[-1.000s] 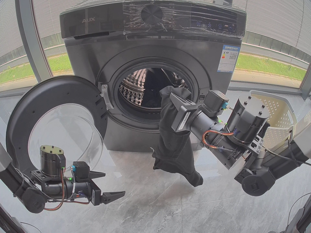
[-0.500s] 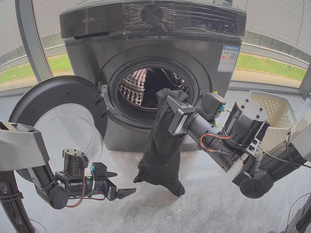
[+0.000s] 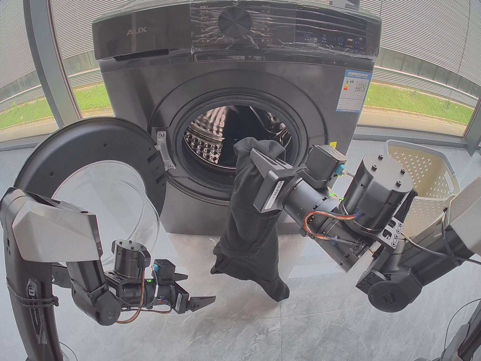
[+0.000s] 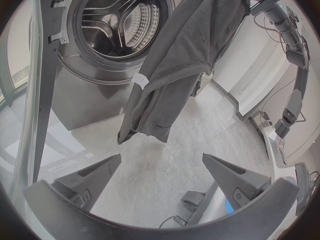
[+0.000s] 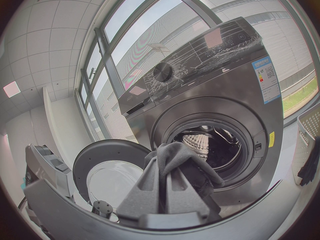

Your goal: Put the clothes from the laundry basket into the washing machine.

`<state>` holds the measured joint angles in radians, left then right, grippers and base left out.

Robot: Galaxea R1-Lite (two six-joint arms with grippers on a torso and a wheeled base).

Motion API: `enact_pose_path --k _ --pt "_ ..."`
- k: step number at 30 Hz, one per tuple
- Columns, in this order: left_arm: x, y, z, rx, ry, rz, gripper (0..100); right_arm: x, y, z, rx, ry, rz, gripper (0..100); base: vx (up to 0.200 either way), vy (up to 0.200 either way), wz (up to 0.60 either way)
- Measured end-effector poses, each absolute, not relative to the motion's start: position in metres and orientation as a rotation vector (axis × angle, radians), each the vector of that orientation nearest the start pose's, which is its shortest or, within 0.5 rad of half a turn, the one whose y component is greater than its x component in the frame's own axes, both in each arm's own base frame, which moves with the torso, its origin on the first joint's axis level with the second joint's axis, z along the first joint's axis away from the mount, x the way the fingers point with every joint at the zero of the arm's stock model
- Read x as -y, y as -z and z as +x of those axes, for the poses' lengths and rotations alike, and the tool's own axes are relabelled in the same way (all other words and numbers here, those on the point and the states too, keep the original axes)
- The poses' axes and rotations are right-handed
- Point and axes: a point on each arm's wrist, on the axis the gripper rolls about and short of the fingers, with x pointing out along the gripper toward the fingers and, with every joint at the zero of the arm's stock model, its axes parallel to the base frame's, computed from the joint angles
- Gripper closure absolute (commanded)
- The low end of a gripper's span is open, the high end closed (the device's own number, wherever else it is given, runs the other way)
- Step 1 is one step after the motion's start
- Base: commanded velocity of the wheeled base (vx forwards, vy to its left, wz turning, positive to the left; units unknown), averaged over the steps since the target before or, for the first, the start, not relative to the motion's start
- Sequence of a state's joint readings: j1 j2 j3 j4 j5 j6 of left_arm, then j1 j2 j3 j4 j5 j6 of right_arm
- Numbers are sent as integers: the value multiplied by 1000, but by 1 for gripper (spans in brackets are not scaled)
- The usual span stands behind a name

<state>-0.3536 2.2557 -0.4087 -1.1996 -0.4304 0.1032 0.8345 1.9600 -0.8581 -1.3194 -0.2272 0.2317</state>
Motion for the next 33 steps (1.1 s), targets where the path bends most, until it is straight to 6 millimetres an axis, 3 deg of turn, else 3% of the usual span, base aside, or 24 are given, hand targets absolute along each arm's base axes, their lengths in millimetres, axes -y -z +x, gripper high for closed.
enact_pose_path --k 13,30,31,33 --pt "116 36 284 -633 797 67 0 -265 -177 244 118 -631 336 100 0 0 0" --pt "131 64 318 -615 806 22 0 -270 -177 239 124 -650 343 100 0 0 0" --pt "133 66 321 -612 807 17 100 -271 -177 239 125 -652 344 100 0 0 0" --pt "137 69 328 -608 807 -2 100 -272 -178 237 130 -658 348 100 0 0 0"
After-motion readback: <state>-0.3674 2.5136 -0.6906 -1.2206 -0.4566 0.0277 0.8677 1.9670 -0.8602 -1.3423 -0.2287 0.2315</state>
